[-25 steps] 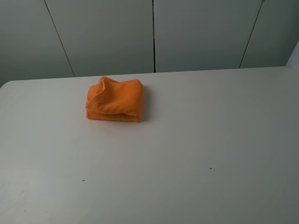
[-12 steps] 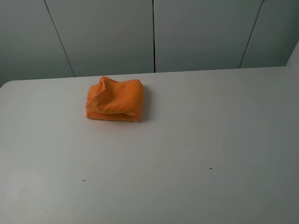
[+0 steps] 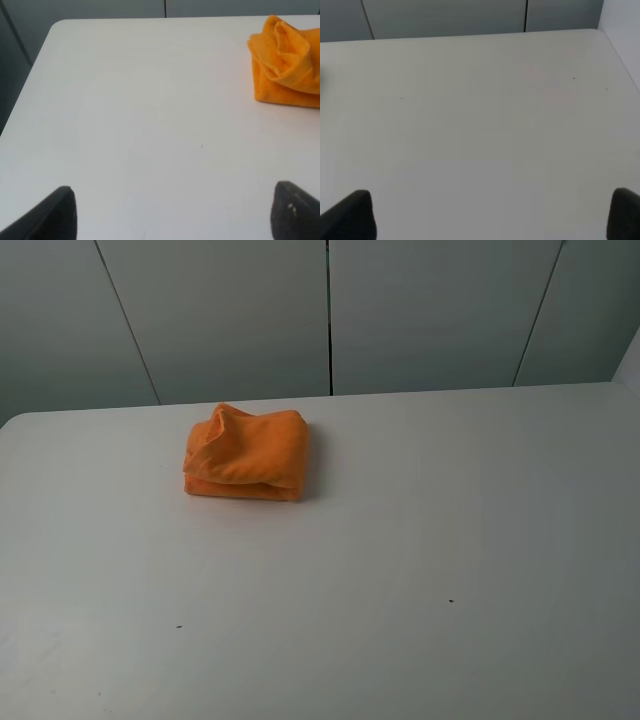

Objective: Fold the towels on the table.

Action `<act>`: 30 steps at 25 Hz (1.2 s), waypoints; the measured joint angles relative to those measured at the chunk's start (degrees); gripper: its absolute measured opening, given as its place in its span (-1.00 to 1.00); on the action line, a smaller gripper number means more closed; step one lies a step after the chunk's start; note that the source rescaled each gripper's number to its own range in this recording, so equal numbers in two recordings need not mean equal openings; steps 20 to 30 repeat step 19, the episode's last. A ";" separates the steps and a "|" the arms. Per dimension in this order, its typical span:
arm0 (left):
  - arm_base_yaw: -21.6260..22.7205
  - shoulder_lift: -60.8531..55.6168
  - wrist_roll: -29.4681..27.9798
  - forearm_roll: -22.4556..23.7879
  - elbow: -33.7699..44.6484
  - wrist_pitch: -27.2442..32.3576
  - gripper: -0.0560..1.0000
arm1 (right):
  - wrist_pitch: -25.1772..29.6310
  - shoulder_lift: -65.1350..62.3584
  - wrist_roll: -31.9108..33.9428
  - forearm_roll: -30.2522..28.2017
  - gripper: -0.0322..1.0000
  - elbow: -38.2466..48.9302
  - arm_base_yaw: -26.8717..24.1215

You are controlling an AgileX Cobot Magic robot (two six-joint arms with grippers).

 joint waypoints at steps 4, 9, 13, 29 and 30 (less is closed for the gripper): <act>0.00 0.00 0.00 0.00 0.00 0.00 0.98 | 0.00 0.00 0.00 0.00 1.00 0.00 0.00; 0.00 0.00 0.00 0.00 0.00 0.00 0.98 | 0.00 0.00 0.00 0.00 1.00 0.00 0.00; 0.00 0.00 0.00 0.00 0.00 0.00 0.98 | 0.00 0.00 0.00 0.00 1.00 0.00 0.00; 0.00 0.00 0.00 0.00 0.00 0.00 0.98 | 0.00 0.00 0.00 0.00 1.00 0.00 0.00; 0.00 0.00 0.00 0.00 0.00 0.00 0.98 | 0.00 0.00 0.00 0.00 1.00 0.00 0.00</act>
